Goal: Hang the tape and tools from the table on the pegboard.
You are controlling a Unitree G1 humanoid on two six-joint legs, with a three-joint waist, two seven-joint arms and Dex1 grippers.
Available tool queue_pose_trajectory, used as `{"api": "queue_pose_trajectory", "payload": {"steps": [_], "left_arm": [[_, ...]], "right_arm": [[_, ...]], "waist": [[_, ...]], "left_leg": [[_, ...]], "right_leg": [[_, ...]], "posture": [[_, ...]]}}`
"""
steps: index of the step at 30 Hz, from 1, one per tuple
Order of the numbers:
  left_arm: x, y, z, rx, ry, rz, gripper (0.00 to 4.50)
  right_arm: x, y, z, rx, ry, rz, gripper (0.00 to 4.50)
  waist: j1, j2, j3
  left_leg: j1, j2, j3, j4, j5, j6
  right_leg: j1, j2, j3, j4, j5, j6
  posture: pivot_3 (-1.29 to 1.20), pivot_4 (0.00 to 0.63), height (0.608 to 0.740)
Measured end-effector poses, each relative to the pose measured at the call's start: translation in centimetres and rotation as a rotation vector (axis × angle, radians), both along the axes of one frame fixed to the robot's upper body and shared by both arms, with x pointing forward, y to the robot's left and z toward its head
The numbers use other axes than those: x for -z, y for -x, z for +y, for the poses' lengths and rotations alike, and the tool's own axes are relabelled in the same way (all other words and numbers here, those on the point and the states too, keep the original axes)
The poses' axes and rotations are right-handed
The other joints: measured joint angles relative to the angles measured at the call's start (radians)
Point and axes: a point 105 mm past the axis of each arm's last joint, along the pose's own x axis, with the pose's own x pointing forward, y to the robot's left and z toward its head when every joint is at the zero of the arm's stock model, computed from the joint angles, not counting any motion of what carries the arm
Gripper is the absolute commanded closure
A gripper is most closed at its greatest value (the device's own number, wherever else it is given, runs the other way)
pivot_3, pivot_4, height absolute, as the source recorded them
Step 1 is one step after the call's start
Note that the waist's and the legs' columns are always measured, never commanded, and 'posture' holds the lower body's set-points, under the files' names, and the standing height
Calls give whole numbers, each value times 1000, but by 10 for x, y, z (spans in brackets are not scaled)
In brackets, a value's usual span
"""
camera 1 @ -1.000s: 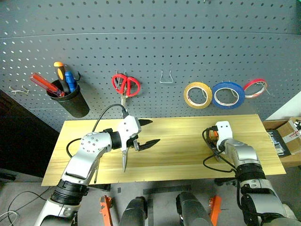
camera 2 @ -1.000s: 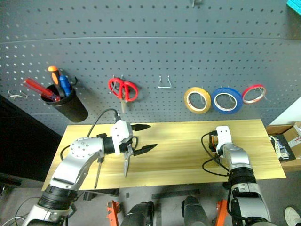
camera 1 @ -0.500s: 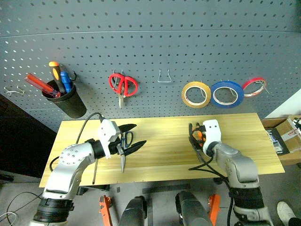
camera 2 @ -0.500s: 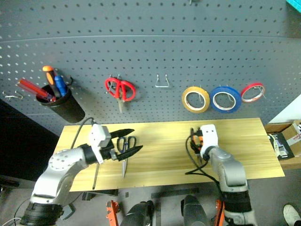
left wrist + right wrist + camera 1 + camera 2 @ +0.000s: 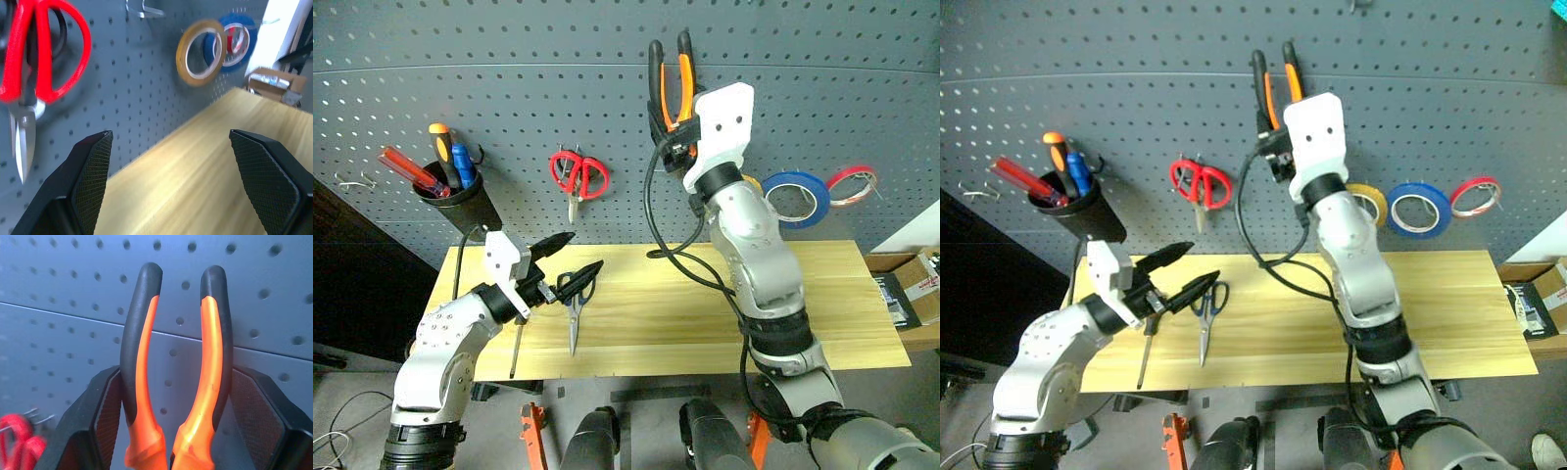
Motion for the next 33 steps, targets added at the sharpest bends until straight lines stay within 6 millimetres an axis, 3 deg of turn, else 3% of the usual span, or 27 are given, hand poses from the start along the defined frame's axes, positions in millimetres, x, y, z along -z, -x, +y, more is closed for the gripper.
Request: {"api": "queue_pose_trajectory", "payload": {"steps": [2, 6, 13, 16, 20, 22, 30, 33], "left_arm": [[-5, -1, -10, 11, 15, -13, 448], [-15, -7, -20, -1, 47, -34, 448], [-17, -9, -23, -10, 50, -20, 448], [-16, -9, -23, -10, 50, -20, 448], [-16, -9, -23, -12, 52, -20, 448], [-15, -10, -23, -16, 60, -17, 448], [-12, -20, -21, -58, 94, 3, 448], [-12, -23, -20, -80, 103, 12, 448]], "right_arm": [[-5, -10, 5, 18, 0, -35, 1524], [-18, -13, 11, 33, -15, -148, 1524], [-15, -21, 15, 63, -39, -193, 1524], [-1, -23, 16, 78, -41, -171, 1524], [42, -27, 14, 103, -26, -70, 1524], [54, -29, 11, 119, -8, -47, 1524], [54, -28, 9, 129, -9, -41, 1524], [54, -25, 7, 123, -14, -25, 491]], "waist": [[-1, 0, 0], [-2, 0, 0], [-1, 0, 0], [0, 0, 0], [2, 0, 0], [4, 0, 0], [7, 0, 0], [7, 0, 0]], "left_leg": [[0, 0, 0, 0, 0, 0], [0, 1, 0, 0, 1, -1], [2, 1, 0, 0, 1, 1], [3, 1, 0, 0, 2, 1], [3, 1, 1, 0, 3, -1], [3, 1, 1, 0, 3, -1], [3, 1, 1, 0, 3, -1], [3, 1, 1, 0, 3, -1]], "right_leg": [[-1, 0, 0, 0, 0, 0], [-1, 1, 0, 2, 0, 0], [-1, 1, 0, 6, 2, -3], [-1, 1, 0, 8, 2, -3], [-1, 1, 0, 8, 2, -3], [-1, 1, 0, 7, 2, -3], [-1, 1, 0, 7, 2, -3], [-1, 1, 0, 6, 2, -3]], "posture": [[14, 211, 740], [22, 212, 740], [24, 214, 740], [21, 216, 740], [14, 218, 740], [10, 218, 740], [-5, 216, 740], [-12, 216, 740]]}}
